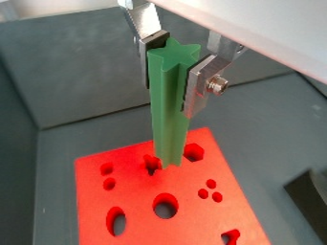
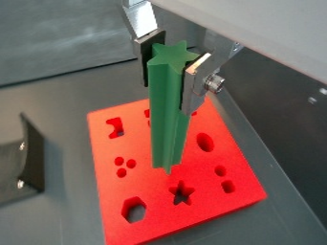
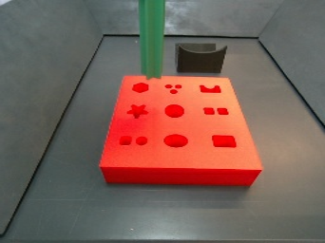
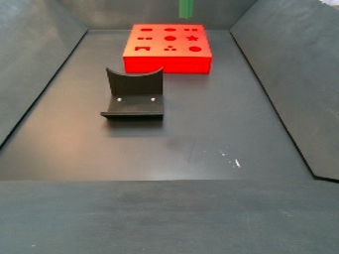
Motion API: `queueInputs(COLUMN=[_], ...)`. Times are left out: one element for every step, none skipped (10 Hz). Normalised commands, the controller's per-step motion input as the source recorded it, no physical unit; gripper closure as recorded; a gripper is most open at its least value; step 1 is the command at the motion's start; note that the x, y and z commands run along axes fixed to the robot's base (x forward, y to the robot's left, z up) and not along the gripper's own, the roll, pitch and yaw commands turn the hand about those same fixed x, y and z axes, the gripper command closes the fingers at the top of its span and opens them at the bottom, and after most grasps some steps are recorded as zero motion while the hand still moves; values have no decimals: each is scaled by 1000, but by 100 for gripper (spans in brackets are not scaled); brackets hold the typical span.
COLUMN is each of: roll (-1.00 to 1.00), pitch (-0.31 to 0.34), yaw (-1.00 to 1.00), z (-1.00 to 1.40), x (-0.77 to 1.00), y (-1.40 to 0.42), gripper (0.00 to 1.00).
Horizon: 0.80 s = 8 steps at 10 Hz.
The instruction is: Insert the star object.
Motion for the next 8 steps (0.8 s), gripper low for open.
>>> queueInputs(roll=[0, 30, 69, 77, 70, 66, 77, 109], pitch=[-36, -31, -40, -44, -29, -10, 0, 0], yaw=[274, 517, 806, 951, 1000, 989, 1000, 854], z=[-274, -246, -226, -237, -249, -206, -189, -54], x=[-43, -49, -23, 0, 0, 60, 14, 11], y=[-457, -354, -266, -103, 0, 0, 0, 0], gripper=[100, 100, 100, 100, 100, 100, 100, 100])
